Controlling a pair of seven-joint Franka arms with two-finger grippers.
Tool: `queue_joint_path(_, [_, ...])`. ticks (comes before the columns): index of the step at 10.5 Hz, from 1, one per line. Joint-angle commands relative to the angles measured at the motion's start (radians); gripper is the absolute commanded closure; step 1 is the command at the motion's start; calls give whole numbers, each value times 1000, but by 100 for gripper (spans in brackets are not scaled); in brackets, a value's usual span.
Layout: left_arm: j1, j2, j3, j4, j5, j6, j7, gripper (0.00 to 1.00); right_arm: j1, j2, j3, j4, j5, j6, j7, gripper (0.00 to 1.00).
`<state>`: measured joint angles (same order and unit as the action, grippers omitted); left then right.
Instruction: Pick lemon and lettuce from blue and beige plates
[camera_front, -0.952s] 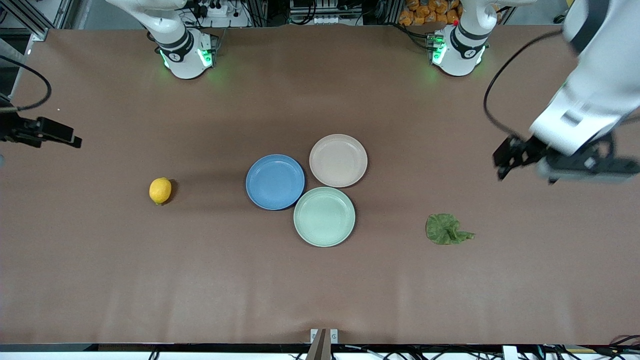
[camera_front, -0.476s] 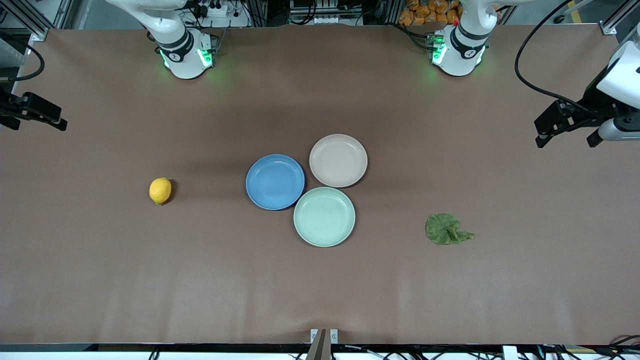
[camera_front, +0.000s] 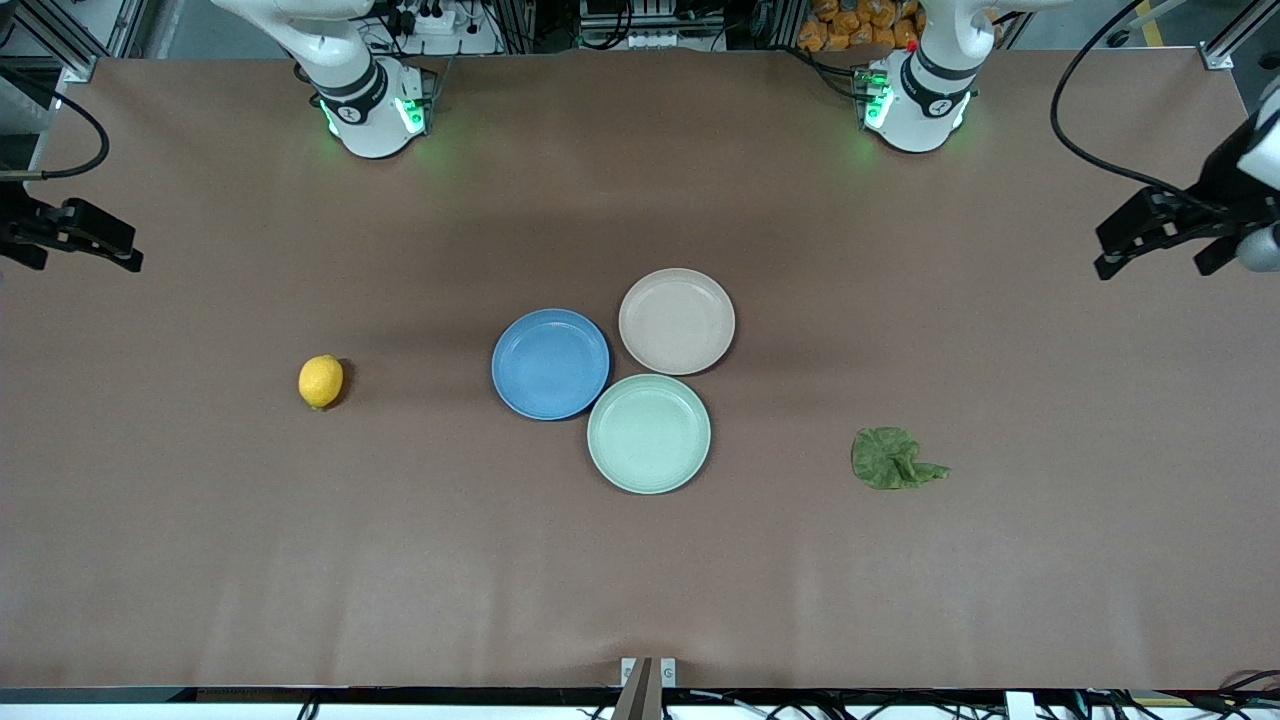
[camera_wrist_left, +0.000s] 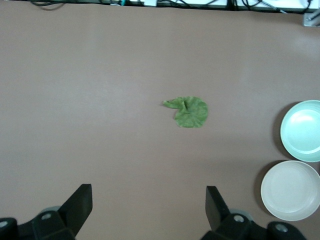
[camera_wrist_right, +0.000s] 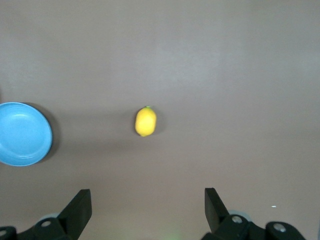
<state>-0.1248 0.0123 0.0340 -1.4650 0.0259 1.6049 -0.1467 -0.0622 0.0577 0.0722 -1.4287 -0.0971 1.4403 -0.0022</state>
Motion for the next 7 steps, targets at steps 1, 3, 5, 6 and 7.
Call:
queue_joint_path(1, [0,-18,23,-14,-21,-11,19,0,9,-27,1,-29,-7,9,-4,0])
queue_joint_path(3, [0,-20,26,-14,-18,-11,19,0,5,-24,-2,-26,26,23,-5,0])
queue_joint_path(5, [13,-20,15,-14,-20,-11,19,0,-7,-29,-5,-18,74,58,-5,0])
queue_joint_path(6, [17,-18,6,-14,-20,-11,19,0,-17,-30,-5,-19,74,61,-13,0])
queue_joint_path(7, [36,-15,-12,-15,-23,-10,22,0,-21,-33,-5,-21,74,68,-37,0])
